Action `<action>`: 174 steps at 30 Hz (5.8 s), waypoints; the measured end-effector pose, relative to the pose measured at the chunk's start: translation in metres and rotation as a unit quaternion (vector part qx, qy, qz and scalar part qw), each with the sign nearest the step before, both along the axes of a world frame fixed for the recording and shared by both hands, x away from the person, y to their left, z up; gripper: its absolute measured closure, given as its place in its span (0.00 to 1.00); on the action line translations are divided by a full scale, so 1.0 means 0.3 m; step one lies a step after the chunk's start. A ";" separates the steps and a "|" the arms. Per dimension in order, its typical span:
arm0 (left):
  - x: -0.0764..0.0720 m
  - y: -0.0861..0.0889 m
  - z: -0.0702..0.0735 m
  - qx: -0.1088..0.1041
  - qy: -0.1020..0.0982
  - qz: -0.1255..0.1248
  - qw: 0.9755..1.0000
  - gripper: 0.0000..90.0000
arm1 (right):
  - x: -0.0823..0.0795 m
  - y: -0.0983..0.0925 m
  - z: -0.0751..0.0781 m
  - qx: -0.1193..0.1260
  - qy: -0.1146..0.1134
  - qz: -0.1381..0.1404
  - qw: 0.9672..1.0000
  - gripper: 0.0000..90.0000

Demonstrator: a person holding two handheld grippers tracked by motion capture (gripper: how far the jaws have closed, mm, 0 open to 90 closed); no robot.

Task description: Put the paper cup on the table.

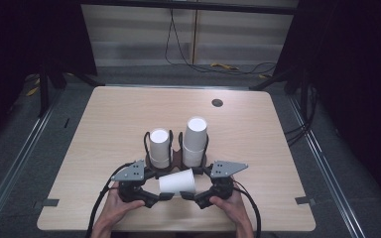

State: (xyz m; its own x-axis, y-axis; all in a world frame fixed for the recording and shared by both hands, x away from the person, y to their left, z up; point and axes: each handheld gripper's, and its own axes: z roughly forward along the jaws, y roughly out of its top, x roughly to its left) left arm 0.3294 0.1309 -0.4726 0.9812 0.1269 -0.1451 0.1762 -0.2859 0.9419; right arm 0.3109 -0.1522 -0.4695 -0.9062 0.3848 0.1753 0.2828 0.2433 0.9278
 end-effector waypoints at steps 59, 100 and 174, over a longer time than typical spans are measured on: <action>0.013 0.085 -0.061 -0.025 -0.028 0.156 0.987 0.17 | -0.002 -0.093 0.034 0.016 0.013 -0.046 0.999 0.29; -0.040 0.117 -0.132 -0.079 -0.098 0.285 0.950 0.18 | -0.056 -0.266 0.114 -0.076 0.056 -0.173 0.980 0.29; -0.048 0.114 -0.132 -0.079 -0.109 0.287 0.948 0.18 | 0.342 -0.268 0.266 -0.446 0.177 -0.219 0.850 0.24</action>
State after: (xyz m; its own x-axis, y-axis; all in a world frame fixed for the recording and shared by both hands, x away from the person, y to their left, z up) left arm 0.3151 0.1650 -0.5124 0.7654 0.6435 -0.0075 0.0560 -0.0549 0.9969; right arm 0.4134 -0.2327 -0.3898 -0.5937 0.7939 -0.1314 0.7498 0.6050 0.2679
